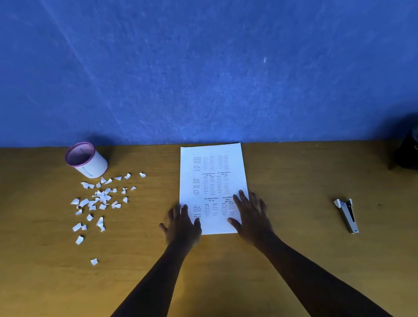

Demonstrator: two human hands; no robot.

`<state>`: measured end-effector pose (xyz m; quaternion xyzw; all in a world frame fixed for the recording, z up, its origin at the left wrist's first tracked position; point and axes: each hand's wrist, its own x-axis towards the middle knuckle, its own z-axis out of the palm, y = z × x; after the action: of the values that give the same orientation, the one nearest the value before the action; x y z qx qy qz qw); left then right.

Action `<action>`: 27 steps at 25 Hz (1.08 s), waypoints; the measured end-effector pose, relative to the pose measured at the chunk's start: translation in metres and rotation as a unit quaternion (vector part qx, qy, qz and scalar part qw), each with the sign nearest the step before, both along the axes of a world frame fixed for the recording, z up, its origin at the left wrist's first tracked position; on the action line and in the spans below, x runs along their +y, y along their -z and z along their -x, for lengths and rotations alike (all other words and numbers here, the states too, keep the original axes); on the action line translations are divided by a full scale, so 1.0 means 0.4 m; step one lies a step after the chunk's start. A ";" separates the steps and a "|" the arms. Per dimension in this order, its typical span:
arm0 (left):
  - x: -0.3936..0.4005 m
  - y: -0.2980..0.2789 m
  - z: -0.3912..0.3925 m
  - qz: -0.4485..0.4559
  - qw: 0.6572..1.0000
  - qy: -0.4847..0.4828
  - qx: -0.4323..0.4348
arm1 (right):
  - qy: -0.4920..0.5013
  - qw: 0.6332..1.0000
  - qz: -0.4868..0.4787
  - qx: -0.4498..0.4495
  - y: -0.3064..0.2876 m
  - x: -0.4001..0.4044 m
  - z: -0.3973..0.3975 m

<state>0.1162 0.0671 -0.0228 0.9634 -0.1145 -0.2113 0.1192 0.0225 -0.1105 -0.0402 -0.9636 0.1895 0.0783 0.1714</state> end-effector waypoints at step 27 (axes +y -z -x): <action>0.280 -0.076 0.056 0.025 0.992 -0.118 -0.035 | -0.131 0.987 -0.055 -0.074 -0.096 0.190 -0.080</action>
<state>0.0939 0.1789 0.0074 0.9737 -0.0094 -0.1587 0.1634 0.0544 -0.0345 -0.0017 -0.9724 0.0442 0.0392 0.2256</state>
